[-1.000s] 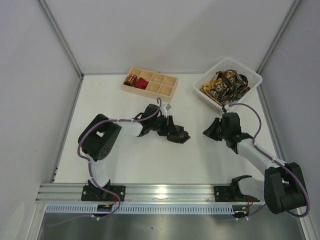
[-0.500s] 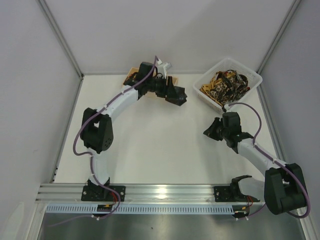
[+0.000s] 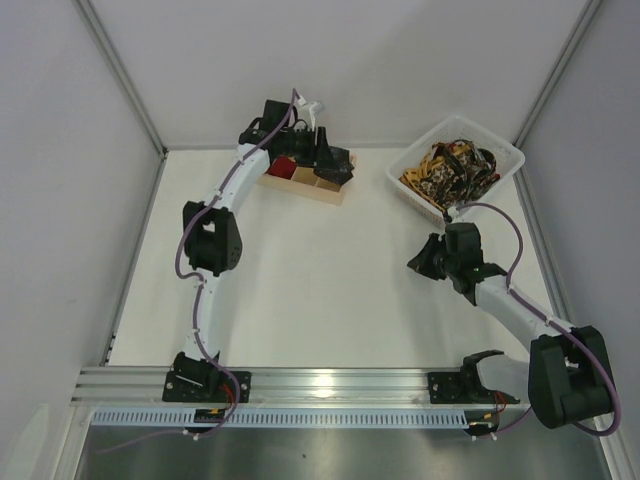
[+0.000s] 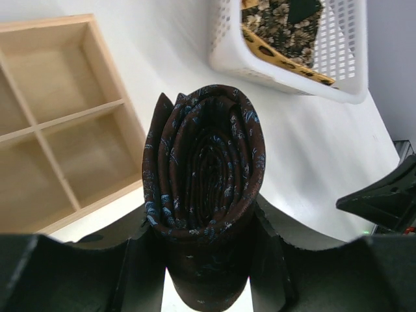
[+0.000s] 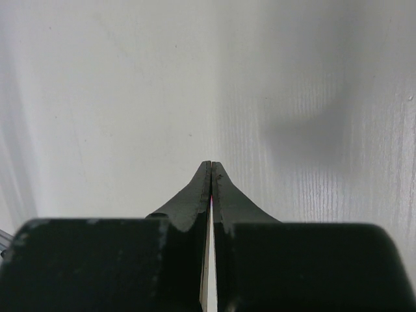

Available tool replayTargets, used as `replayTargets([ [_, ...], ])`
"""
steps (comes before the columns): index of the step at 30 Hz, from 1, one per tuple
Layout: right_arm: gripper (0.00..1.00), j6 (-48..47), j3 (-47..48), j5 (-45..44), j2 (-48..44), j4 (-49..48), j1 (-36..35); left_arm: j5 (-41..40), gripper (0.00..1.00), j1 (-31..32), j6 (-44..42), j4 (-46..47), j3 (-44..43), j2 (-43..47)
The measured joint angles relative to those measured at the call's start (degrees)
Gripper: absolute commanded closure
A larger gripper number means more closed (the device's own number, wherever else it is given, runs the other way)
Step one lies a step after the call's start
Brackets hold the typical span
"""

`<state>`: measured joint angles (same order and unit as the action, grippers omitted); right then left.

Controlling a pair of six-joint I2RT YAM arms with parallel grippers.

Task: Roll the ties
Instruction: Place the rolled tie into the container

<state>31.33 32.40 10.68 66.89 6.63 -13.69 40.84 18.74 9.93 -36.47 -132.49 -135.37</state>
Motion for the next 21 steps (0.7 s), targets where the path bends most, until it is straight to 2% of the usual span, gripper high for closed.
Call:
replayTargets([
  [6,0.96,-0.04,1.20,0.24,2.32,-0.24,0.07,0.17,0.86,-1.64,-1.01,-0.57,-0.04,-1.42],
  [7,0.96,-0.04,1.42,0.39,3.02,-0.66,0.07,0.17,0.87,-1.62,-1.03,-0.57,-0.07,-1.60],
  [8,0.96,0.00,1.60,0.79,3.76,-1.22,0.09,0.17,0.93,-1.62,-1.07,-0.57,-0.07,-1.73],
  [13,0.96,1.14,6.03,3.19,12.98,-4.81,-0.15,-0.57,0.92,-1.62,-1.18,2.67,3.43,-1.09],
  [16,0.90,2.27,13.42,3.04,20.76,-6.08,-1.27,-1.38,0.93,-1.73,-0.96,4.35,8.83,0.50],
  [19,0.81,3.21,24.90,1.75,29.27,-4.74,-3.08,-1.64,0.94,-1.95,-0.94,4.52,9.57,0.57],
  [21,0.66,4.07,35.06,0.74,36.20,-4.17,-3.98,-1.66,0.94,-2.19,-0.94,4.81,9.81,1.07],
])
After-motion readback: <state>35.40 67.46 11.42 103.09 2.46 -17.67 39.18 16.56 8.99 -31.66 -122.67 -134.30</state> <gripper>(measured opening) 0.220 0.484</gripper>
